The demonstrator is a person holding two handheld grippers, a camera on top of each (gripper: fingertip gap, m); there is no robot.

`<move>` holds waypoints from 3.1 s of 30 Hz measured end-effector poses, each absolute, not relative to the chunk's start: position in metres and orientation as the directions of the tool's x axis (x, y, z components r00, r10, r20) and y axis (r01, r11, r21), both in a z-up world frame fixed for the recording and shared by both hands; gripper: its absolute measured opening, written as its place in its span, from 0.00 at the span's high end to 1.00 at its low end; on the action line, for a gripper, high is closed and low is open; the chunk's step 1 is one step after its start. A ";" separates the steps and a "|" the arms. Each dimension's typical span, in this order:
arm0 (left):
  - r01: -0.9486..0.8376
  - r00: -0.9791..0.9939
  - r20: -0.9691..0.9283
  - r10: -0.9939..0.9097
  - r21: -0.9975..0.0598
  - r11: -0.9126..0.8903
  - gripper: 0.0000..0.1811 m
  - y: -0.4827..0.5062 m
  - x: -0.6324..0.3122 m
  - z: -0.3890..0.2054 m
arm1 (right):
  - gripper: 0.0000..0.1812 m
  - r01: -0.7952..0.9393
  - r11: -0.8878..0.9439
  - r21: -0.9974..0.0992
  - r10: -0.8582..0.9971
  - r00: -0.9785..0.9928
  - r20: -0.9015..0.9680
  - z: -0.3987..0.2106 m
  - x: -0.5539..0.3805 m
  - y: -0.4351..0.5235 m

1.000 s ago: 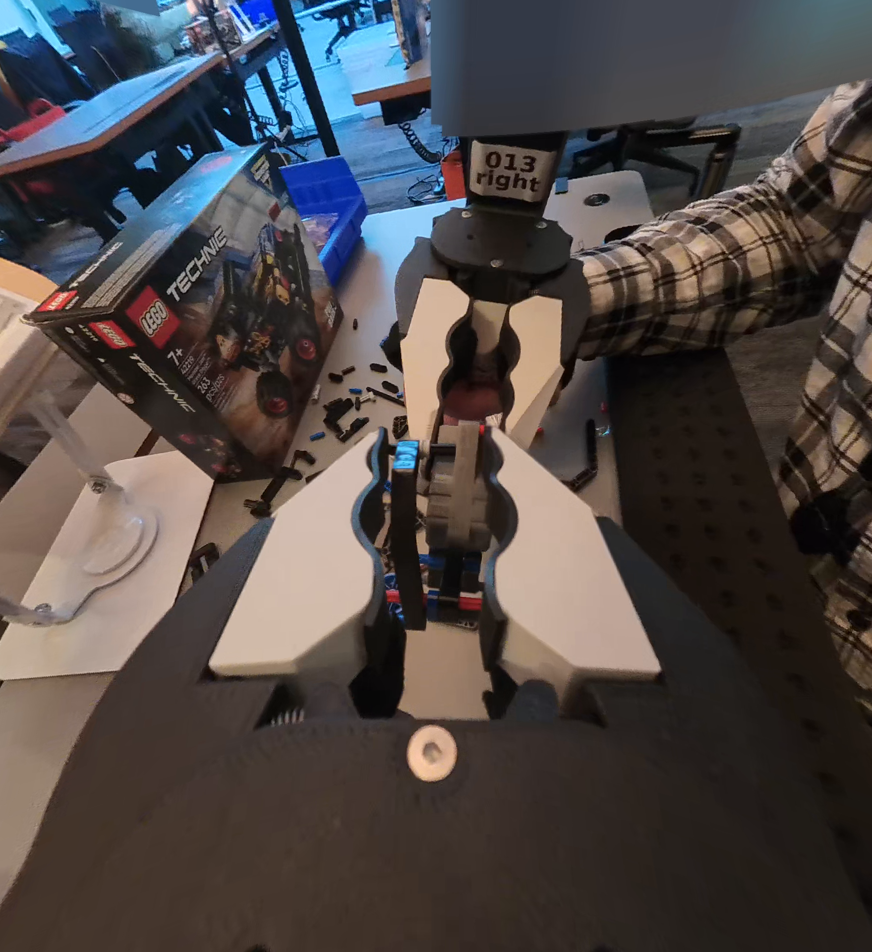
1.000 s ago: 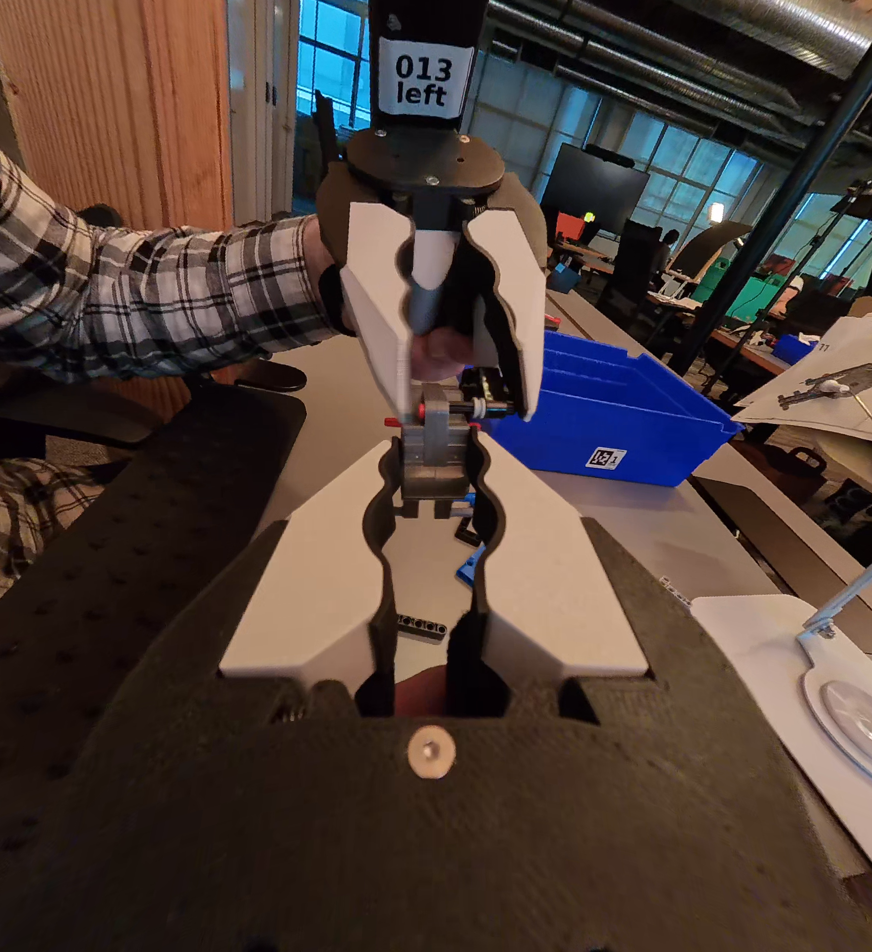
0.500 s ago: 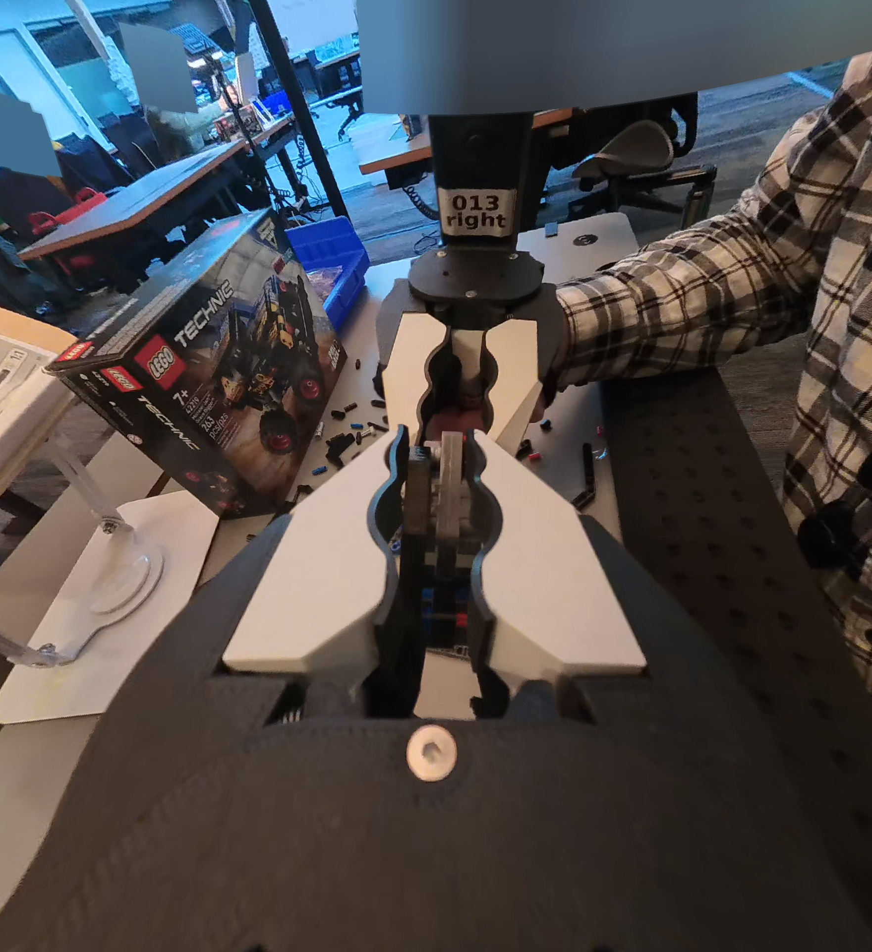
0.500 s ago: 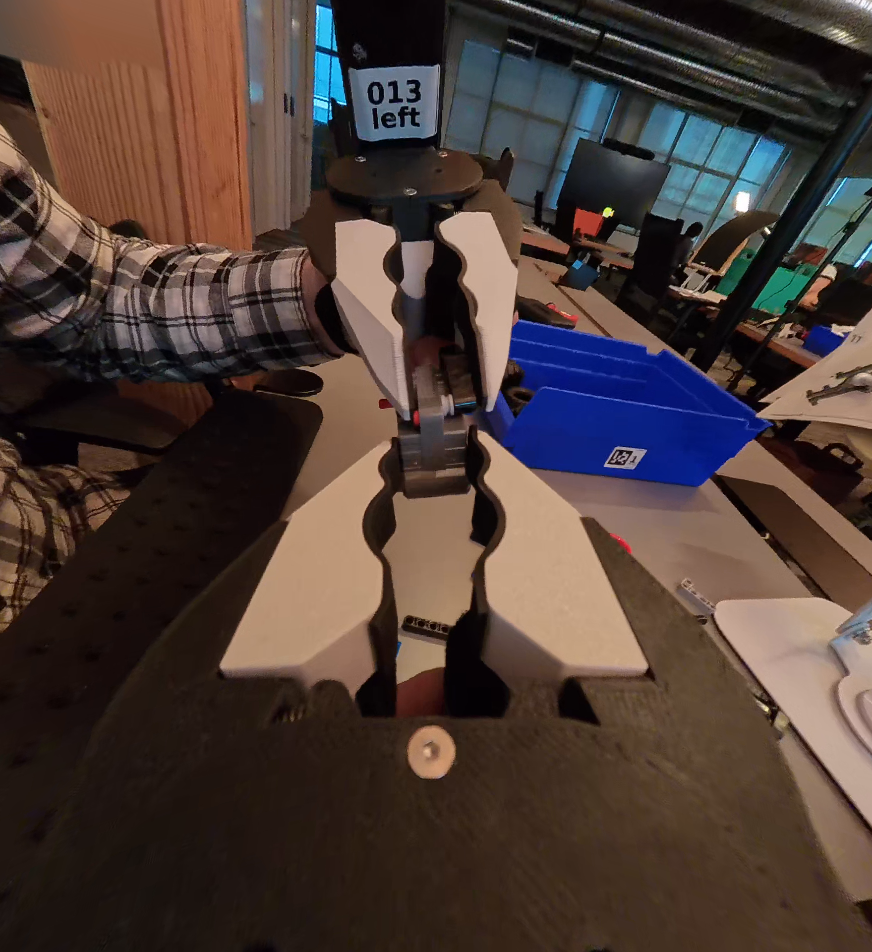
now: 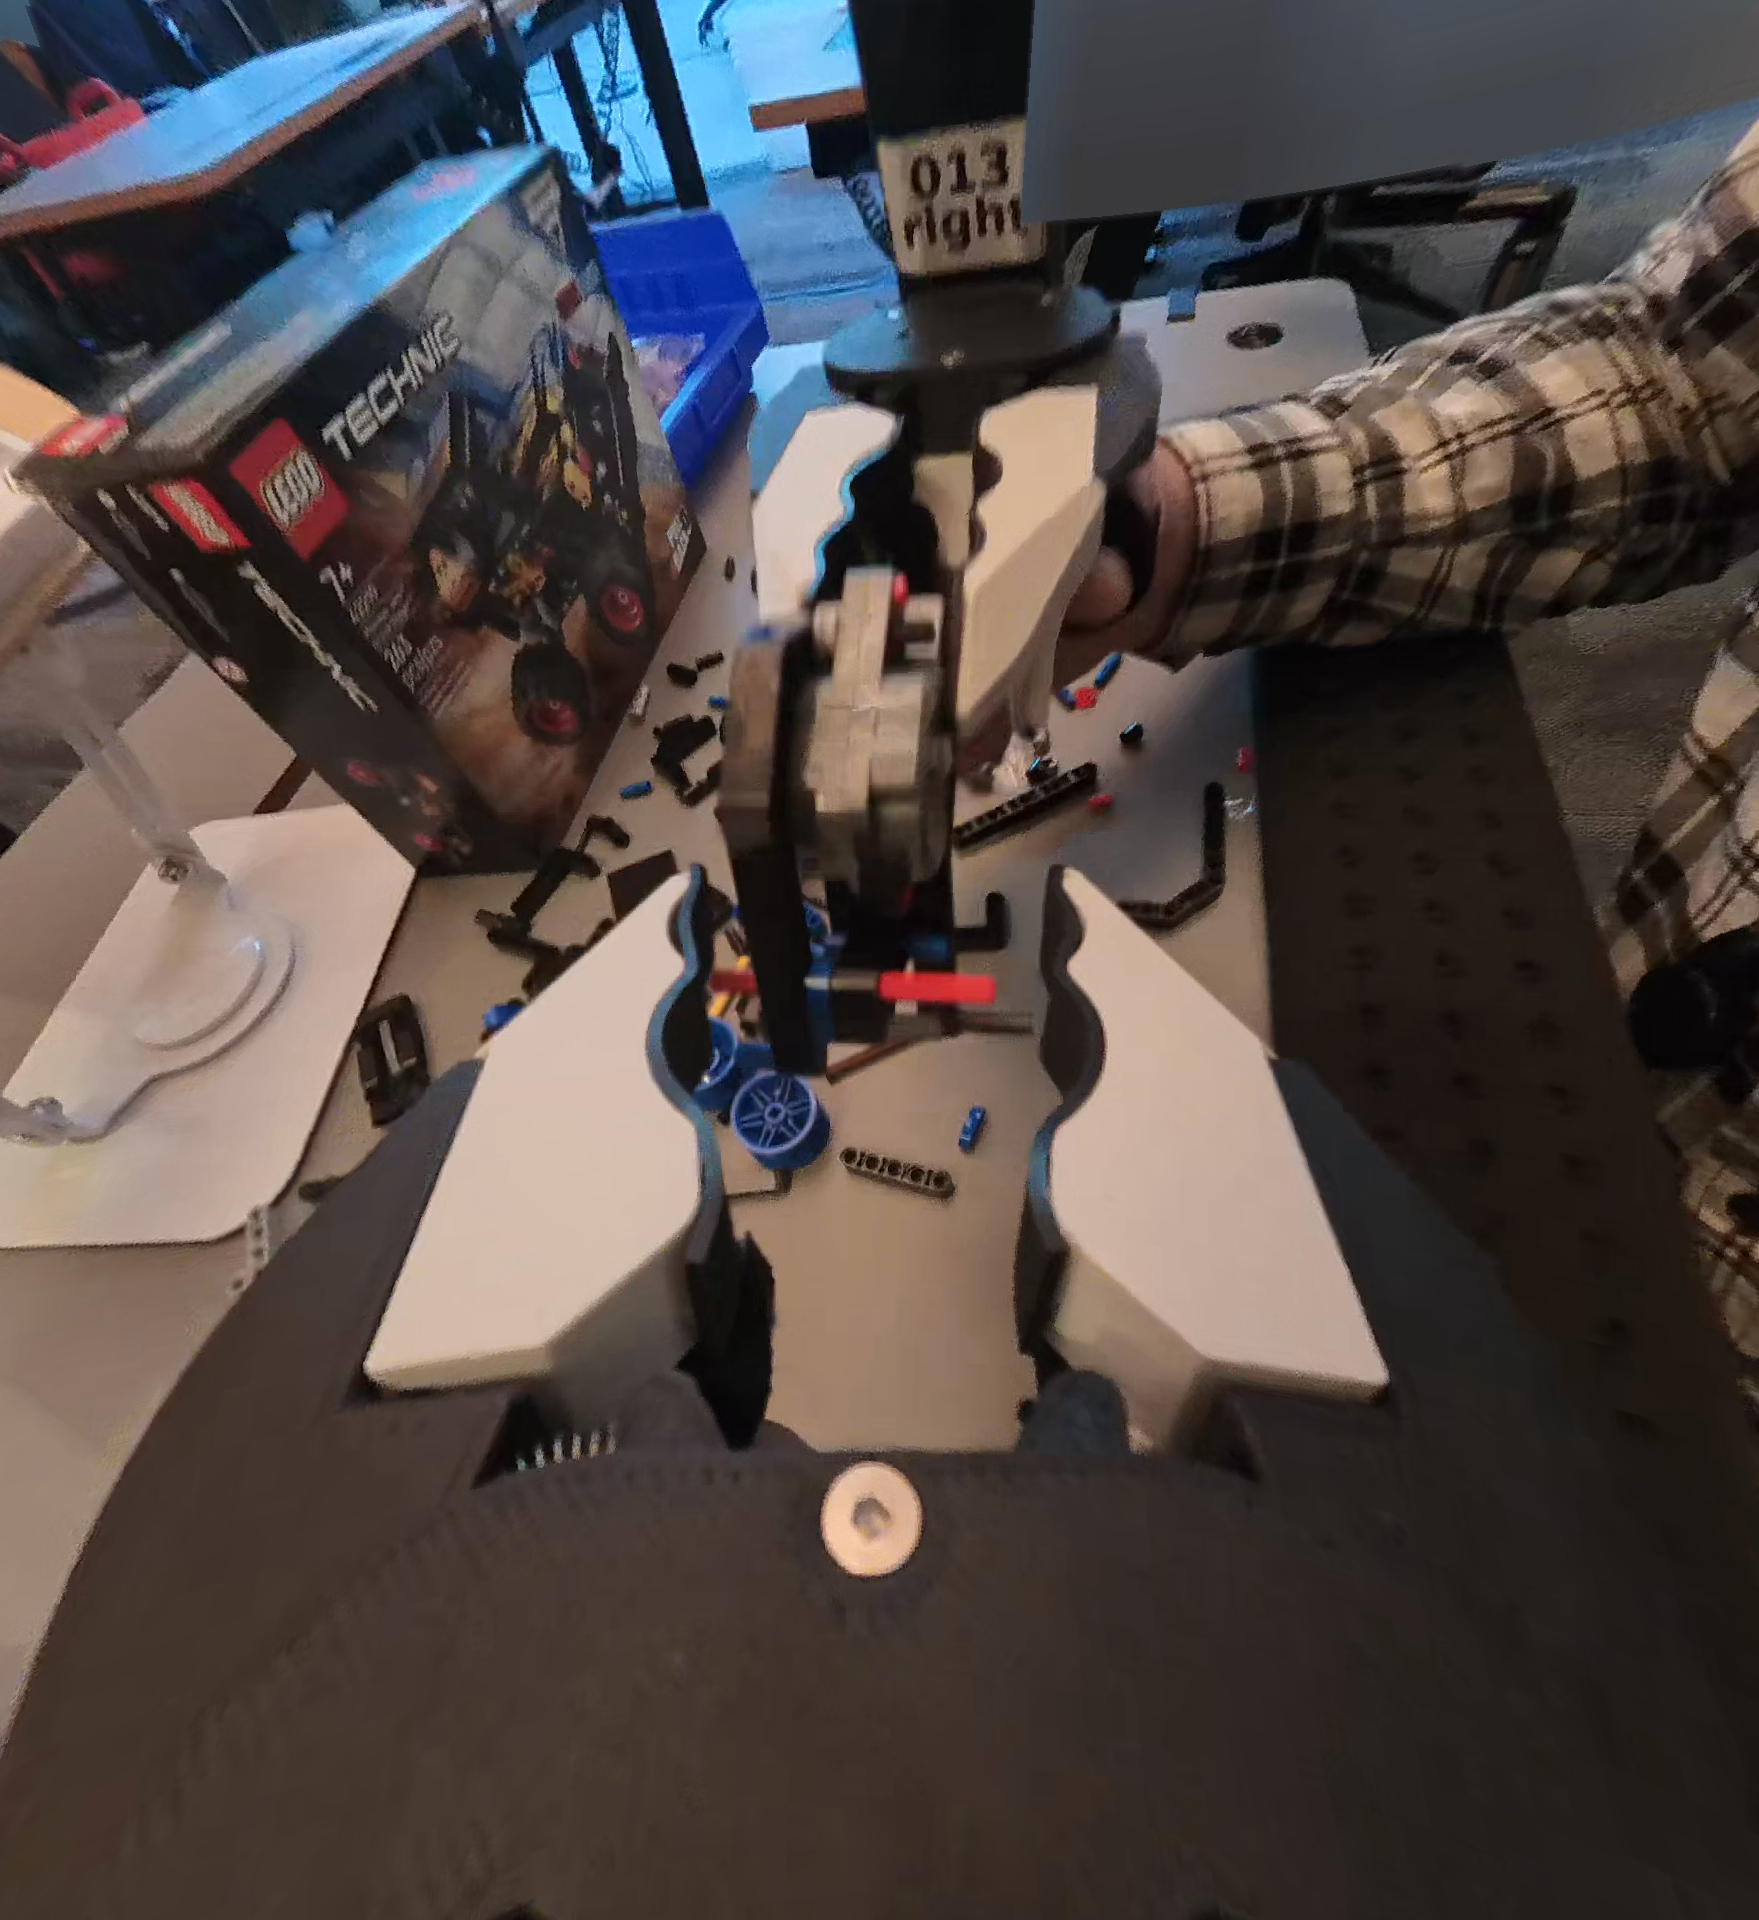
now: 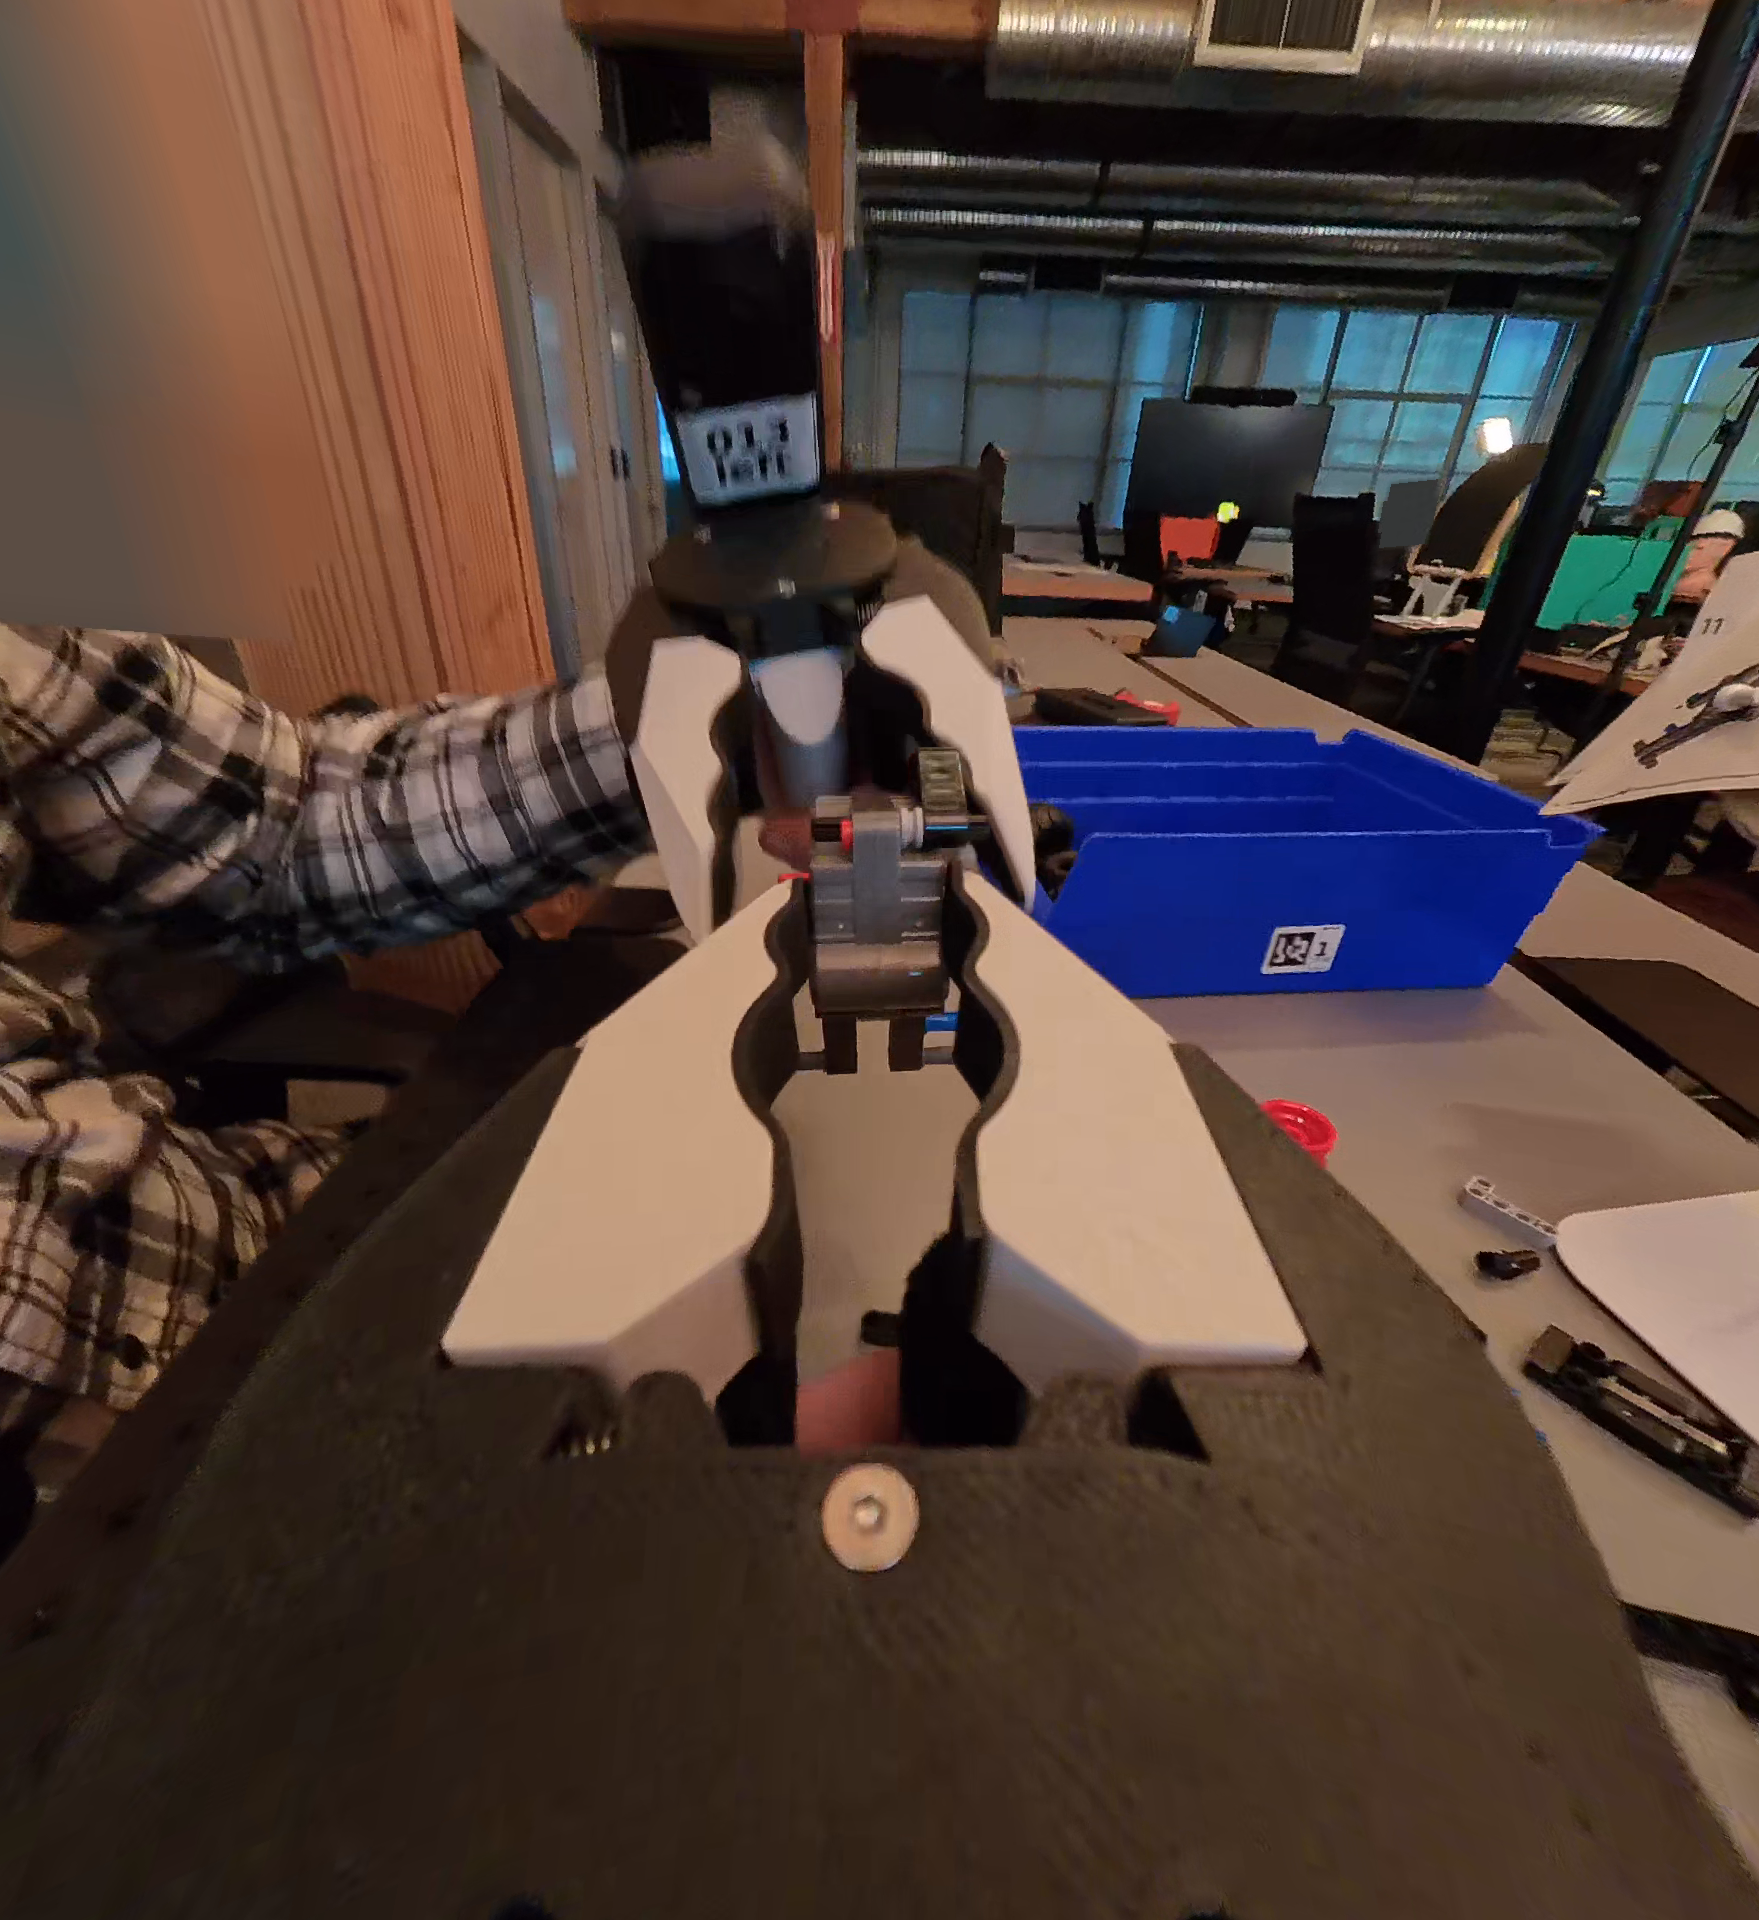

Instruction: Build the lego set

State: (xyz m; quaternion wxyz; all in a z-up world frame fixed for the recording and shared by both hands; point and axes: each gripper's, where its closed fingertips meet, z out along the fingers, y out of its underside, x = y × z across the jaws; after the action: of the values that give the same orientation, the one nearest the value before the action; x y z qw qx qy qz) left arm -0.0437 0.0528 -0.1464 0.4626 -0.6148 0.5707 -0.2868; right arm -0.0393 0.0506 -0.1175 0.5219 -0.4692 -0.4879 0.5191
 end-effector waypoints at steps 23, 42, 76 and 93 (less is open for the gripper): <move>-0.597 0.259 -0.197 -0.945 -0.802 0.003 0.84 0.051 -0.062 -0.173 | 0.79 0.271 0.220 -0.937 0.968 0.062 0.245 -0.185 -0.073 0.058; -0.347 0.451 -0.094 -0.888 -0.935 -0.077 0.62 0.059 -0.102 -0.181 | 0.82 0.070 -0.147 -0.987 0.989 -0.016 -0.148 -0.164 -0.075 0.063; -0.678 0.616 -0.221 -0.756 -0.639 -0.365 0.73 0.059 -0.156 -0.273 | 0.76 0.558 0.155 -0.815 0.986 -0.038 0.162 -0.247 -0.106 0.072; -0.616 0.601 -0.177 -0.780 -0.725 -0.309 0.65 0.038 -0.167 -0.262 | 0.78 0.582 0.145 -0.800 0.977 0.045 0.210 -0.215 -0.056 0.097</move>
State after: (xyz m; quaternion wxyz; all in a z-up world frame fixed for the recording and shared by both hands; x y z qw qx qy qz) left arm -0.1666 0.0383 -0.2624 0.3955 -0.8024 0.4347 -0.1037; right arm -0.0563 0.0974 -0.2149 0.3963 -0.6045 -0.6447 0.2489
